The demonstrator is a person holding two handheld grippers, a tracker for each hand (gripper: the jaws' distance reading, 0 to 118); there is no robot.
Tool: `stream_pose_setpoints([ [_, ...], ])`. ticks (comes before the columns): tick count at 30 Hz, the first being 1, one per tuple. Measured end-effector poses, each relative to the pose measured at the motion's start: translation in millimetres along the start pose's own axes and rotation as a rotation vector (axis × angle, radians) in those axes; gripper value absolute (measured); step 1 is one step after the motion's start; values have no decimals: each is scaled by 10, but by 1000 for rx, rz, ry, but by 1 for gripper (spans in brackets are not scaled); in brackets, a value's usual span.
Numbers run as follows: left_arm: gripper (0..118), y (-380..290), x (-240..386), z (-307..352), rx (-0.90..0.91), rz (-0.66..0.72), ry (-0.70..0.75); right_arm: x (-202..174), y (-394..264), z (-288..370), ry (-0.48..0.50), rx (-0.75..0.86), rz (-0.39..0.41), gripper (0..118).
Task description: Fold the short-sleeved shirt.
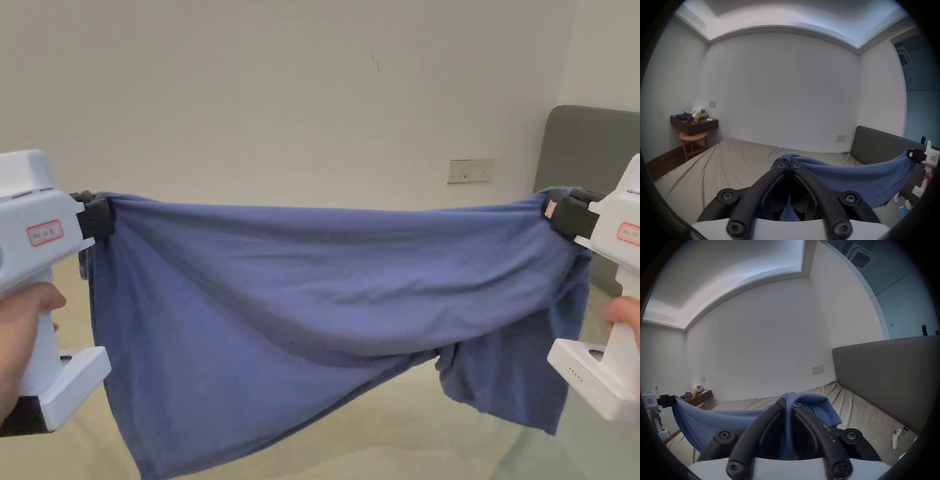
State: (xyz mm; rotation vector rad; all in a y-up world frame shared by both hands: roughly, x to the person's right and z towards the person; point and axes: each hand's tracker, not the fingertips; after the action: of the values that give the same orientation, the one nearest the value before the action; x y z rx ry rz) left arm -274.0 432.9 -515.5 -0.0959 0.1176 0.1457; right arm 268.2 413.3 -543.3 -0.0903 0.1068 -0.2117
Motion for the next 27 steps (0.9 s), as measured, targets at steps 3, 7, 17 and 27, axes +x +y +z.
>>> stream_pose_setpoints([
  [3, 0, 199, 130, -477, 19, -22, 13, 21, 121, -461, -32, 4, 3, 6],
  [7, 0, 401, 259, -1052, 21, -92, 12, -17, 260, -1068, -105, -53, 27, 6],
  [17, 0, -272, 274, -1938, -111, -114, 88, 65, -144, -1891, -133, -139, 68, 6],
  [27, 0, -1452, 0, -1816, -389, -99, 94, 219, -1303, -1832, -141, -437, 160, 6],
])
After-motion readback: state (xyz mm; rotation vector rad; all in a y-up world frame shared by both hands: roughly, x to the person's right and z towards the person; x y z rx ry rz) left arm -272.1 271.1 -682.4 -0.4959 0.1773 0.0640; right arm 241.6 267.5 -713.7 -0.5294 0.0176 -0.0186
